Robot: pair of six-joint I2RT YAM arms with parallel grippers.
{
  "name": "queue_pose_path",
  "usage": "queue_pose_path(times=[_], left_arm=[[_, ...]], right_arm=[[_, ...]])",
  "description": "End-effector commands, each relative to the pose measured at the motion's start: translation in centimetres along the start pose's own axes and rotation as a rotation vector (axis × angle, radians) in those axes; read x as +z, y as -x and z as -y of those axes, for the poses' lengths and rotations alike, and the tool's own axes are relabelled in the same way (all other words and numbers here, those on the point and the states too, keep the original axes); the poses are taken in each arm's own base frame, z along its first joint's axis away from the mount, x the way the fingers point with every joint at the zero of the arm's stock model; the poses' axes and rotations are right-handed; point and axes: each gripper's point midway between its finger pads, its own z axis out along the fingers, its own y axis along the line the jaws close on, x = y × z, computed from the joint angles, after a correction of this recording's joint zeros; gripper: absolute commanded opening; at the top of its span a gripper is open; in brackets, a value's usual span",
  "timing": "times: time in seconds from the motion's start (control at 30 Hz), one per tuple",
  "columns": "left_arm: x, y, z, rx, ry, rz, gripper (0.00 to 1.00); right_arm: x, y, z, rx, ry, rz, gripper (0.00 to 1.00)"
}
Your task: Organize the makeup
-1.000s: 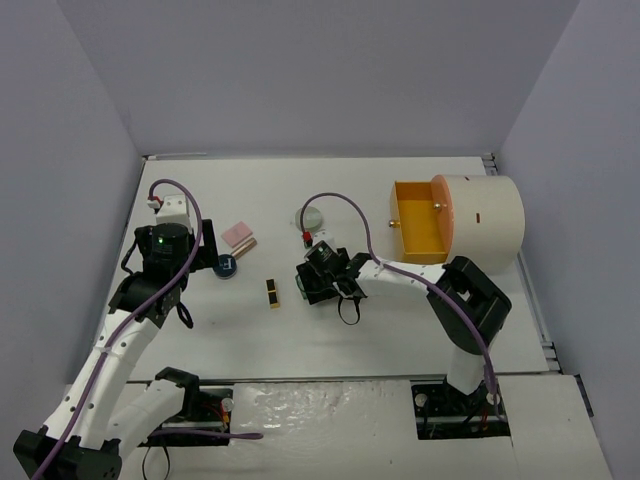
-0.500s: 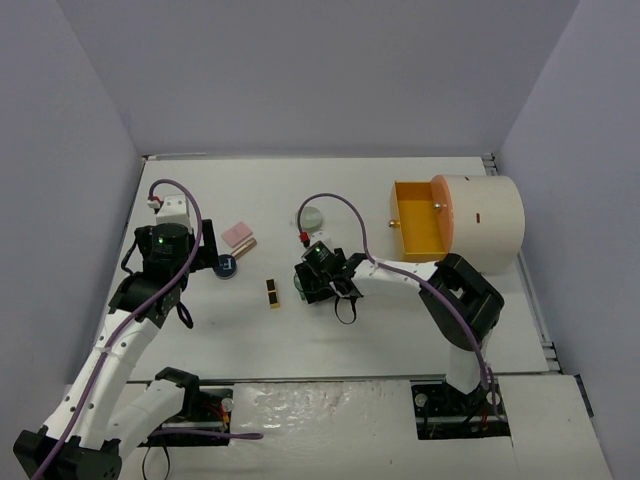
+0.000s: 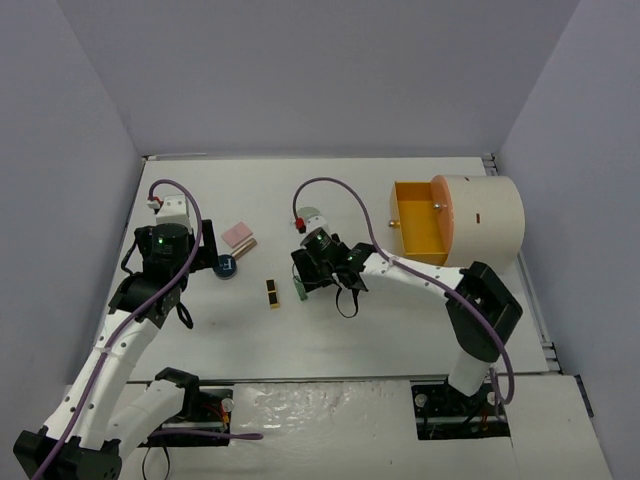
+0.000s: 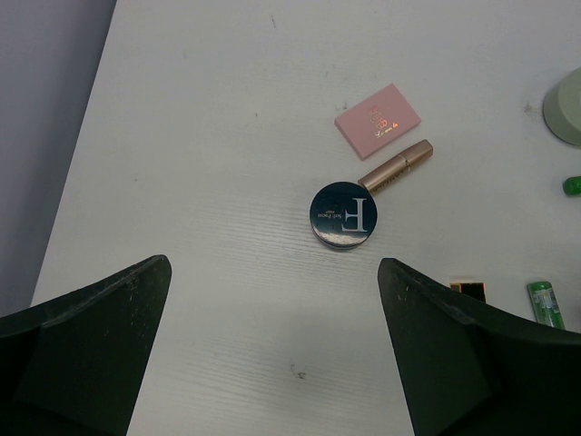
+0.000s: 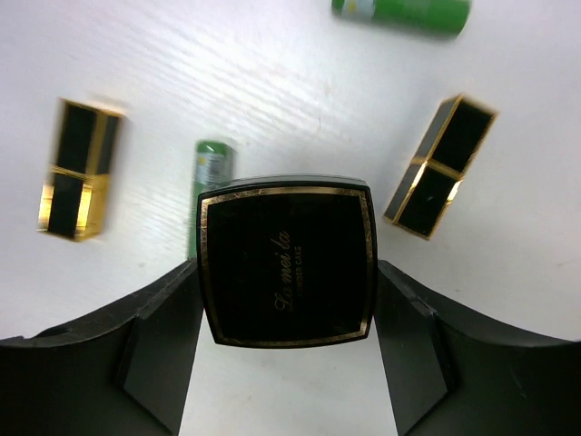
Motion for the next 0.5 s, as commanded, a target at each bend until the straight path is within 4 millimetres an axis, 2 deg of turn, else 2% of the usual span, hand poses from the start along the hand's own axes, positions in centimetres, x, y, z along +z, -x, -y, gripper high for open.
queue_pose_path(times=[0.0,0.13,0.2,0.23,0.33,0.37,0.47], left_arm=[[-0.4,2.6,-0.2,-0.044,0.010,0.070,0.97],[-0.4,2.5,-0.2,-0.044,0.012,0.070,0.97],[-0.4,2.6,-0.2,-0.045,0.010,0.071,0.97],[-0.4,2.5,-0.2,-0.045,0.010,0.069,0.97],[-0.4,2.5,-0.1,-0.044,0.008,0.069,0.97],[-0.4,2.5,-0.1,-0.044,0.006,0.067,0.97],[-0.4,2.6,-0.1,-0.044,0.004,0.068,0.97]], right_arm=[[-9.5,10.7,0.9,0.024,-0.006,0.293,0.28],[-13.6,14.0,5.4,0.080,-0.068,0.368,0.28],[-14.7,14.8,9.1,0.127,-0.119,0.386,0.28],[-15.1,15.0,11.1,0.148,-0.148,0.391,0.28],[-15.9,15.1,15.0,0.179,-0.212,0.400,0.28],[-15.9,15.0,17.0,0.198,-0.241,0.395,0.28],[-15.6,14.2,20.3,0.241,-0.272,0.374,0.27]])
